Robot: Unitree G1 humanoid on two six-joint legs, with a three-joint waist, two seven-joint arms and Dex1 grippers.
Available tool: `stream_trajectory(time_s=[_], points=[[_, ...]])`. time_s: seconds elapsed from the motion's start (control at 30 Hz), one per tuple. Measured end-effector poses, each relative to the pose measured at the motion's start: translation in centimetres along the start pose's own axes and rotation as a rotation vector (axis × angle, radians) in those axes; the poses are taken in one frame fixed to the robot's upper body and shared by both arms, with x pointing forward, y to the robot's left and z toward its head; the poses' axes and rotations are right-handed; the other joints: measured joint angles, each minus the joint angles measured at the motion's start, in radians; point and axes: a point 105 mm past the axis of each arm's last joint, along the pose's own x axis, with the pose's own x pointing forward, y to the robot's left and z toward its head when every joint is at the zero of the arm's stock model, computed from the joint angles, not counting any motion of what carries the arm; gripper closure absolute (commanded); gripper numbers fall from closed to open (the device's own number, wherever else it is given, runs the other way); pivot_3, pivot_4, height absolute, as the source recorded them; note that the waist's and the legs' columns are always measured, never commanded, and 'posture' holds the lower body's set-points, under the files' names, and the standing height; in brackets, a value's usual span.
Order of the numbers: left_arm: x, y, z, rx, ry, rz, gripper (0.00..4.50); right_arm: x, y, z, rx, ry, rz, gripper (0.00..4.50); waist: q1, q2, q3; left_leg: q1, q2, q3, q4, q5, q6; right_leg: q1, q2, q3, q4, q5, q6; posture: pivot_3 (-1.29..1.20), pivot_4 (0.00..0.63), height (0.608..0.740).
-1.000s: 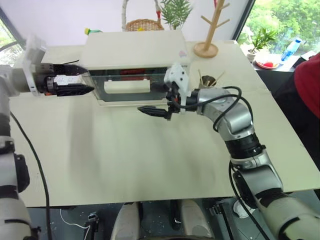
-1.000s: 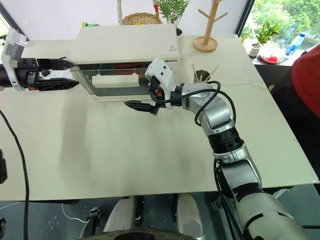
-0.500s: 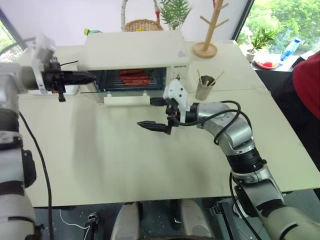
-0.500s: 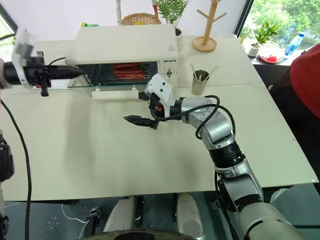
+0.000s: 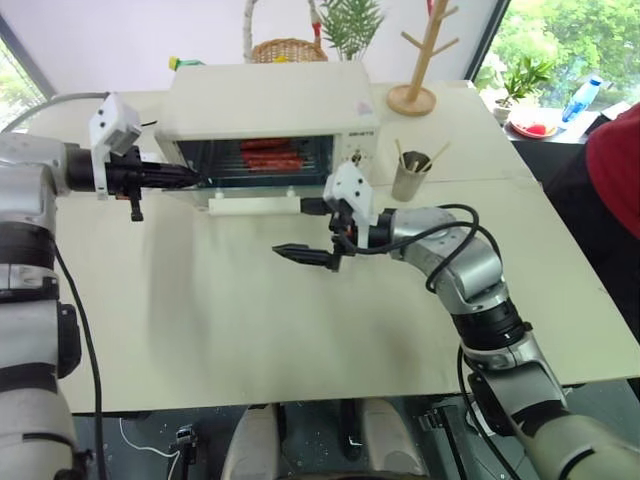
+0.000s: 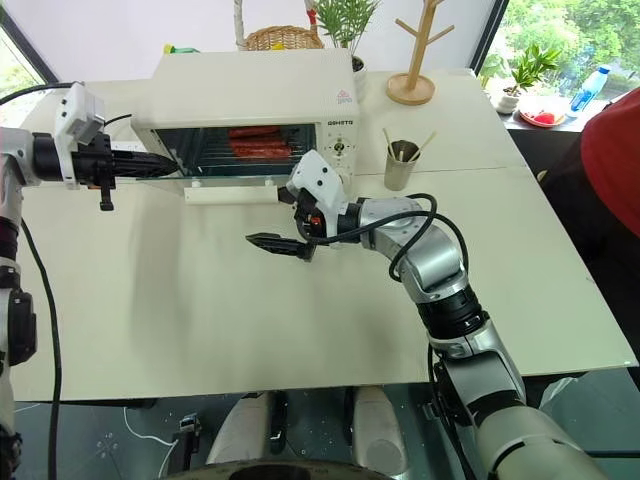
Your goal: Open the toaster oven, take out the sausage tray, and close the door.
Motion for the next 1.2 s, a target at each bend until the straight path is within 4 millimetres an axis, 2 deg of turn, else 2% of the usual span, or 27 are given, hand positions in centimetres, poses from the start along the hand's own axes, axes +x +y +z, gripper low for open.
stream_trajectory(time_s=[0.23,0.37,0.47,0.57,0.7,0.93,1.2], points=[[0.8,-1.3,-0.9,-0.036,0.012,-0.049,4.45,-3.3,1.3,-1.9,0.046,0.079,-0.042,0.00,0.005,0.000,0.000,0.000,0.000,0.000,0.001,0.000,0.000,0.001,-0.001,0.000,0.000,0.000,0.000,0.00,0.150,0.740],[1.3,-2.6,-2.0,-0.069,0.024,-0.085,4.45,-7.0,1.7,-3.1,0.093,0.143,-0.102,0.00,0.007,0.000,0.000,0.000,0.000,0.000,0.001,0.000,0.000,0.001,-0.001,0.000,-0.001,0.000,0.000,0.00,0.150,0.740],[1.7,-3.7,-3.1,-0.092,0.035,-0.108,4.45,-9.1,2.4,-2.8,0.113,0.159,-0.118,0.00,0.003,0.000,0.000,0.001,0.000,0.000,0.001,0.000,0.000,0.001,-0.001,0.000,0.000,0.000,0.000,0.00,0.150,0.740],[1.9,-4.3,-3.5,-0.116,0.031,-0.105,4.45,-10.3,2.8,-1.8,0.122,0.144,-0.125,0.00,0.002,-0.001,0.000,0.001,0.001,0.000,0.001,0.000,0.000,0.002,0.001,0.000,0.000,0.000,0.000,0.00,0.150,0.740],[1.9,-5.3,-4.1,-0.142,0.017,-0.087,4.45,-11.2,2.3,-1.2,0.138,0.132,-0.172,0.00,0.004,-0.001,0.000,0.002,0.001,0.000,0.001,0.000,0.000,0.002,0.000,0.001,-0.001,0.000,0.000,0.00,0.150,0.740],[2.7,-7.3,-7.6,-0.247,0.036,-0.038,4.45,-11.3,1.5,-0.2,0.118,0.102,-0.233,0.00,0.007,-0.001,0.000,0.001,0.001,0.000,0.001,0.000,0.000,0.002,0.000,0.001,-0.001,0.000,0.000,0.00,0.150,0.740],[4.3,-6.5,-8.9,-0.260,0.008,0.096,4.45,-10.8,0.9,0.4,0.087,0.076,-0.258,0.00,0.008,-0.001,0.000,0.001,0.000,0.000,0.001,0.000,0.000,0.003,0.000,0.001,-0.002,0.000,0.000,0.00,0.150,0.740]])
